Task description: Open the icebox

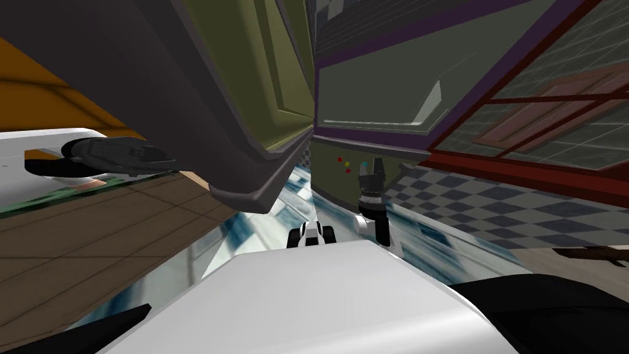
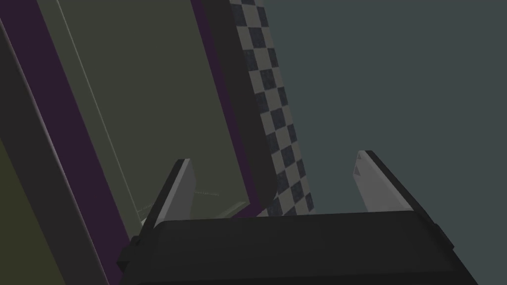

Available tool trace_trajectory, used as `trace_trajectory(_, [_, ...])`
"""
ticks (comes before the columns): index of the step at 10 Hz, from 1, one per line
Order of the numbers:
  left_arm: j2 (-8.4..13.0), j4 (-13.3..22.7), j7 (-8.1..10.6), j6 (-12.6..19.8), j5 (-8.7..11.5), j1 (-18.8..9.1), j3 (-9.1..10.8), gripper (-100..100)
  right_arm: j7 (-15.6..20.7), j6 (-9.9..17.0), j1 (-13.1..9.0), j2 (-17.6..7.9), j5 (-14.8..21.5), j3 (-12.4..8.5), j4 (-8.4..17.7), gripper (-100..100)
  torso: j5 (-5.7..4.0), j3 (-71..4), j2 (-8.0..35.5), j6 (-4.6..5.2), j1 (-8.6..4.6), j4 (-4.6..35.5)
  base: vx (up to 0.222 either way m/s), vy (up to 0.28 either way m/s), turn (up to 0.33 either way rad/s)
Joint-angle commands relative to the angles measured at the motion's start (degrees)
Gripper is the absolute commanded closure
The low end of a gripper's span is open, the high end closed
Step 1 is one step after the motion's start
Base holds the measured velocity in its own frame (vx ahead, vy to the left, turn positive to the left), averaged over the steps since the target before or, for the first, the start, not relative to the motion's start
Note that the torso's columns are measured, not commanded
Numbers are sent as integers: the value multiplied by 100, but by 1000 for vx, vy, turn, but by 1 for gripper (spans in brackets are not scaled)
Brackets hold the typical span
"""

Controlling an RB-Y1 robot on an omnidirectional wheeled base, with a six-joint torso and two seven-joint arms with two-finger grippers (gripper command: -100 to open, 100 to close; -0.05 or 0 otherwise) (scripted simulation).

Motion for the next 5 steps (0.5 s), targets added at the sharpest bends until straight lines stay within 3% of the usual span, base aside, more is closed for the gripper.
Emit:
trace_trajectory(1, [-424,-455,-33,400,176,475,447,-100,0,0,-2,1,0,1,0,0,6,20,17,4,-16,-5,-51,123,-346])
trace_trajectory(3, [-436,-548,-33,475,176,863,821,-100,0,0,-3,2,0,3,0,0,18,22,14,-10,-8,-15,-42,22,-186])
trace_trajectory(5, [-436,-548,-33,475,176,1197,1140,-100,0,0,-1,3,0,2,0,0,22,12,5,-23,26,-7,-1,-26,25])
